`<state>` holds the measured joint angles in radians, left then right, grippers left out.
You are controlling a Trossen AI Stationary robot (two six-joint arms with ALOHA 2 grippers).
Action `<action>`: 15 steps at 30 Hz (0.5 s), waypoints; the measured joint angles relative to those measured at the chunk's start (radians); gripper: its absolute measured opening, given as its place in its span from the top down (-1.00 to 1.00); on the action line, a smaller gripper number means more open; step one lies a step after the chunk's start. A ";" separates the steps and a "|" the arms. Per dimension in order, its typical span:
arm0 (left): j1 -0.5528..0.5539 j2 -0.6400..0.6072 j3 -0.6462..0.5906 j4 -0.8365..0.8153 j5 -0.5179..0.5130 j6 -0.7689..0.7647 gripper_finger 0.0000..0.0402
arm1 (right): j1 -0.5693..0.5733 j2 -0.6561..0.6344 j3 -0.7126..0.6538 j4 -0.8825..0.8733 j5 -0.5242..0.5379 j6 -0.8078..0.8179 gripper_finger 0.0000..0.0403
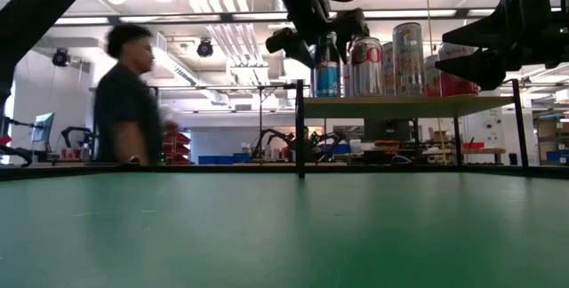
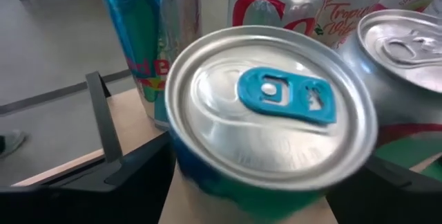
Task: Place canned beverage on shelf
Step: Put the blue soda can on the shelf aligned with the other blue soda can, then return to Home Position
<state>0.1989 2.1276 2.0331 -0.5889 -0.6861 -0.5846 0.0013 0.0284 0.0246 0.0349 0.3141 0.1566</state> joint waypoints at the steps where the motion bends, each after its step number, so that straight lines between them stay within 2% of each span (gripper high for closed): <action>1: -0.002 -0.004 0.000 -0.006 0.000 0.000 -0.54 | 0.000 0.000 0.000 0.000 0.000 0.000 -0.89; 9: -0.025 -0.050 0.000 -0.060 0.031 0.000 -0.64 | 0.000 0.000 0.000 0.000 0.000 0.000 -0.89; 15: -0.051 -0.094 0.000 -0.154 0.093 -0.009 -0.65 | 0.000 0.000 0.000 0.000 0.000 0.000 -0.89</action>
<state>0.1476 2.0340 2.0331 -0.7426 -0.5928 -0.5937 0.0015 0.0284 0.0246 0.0349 0.3144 0.1566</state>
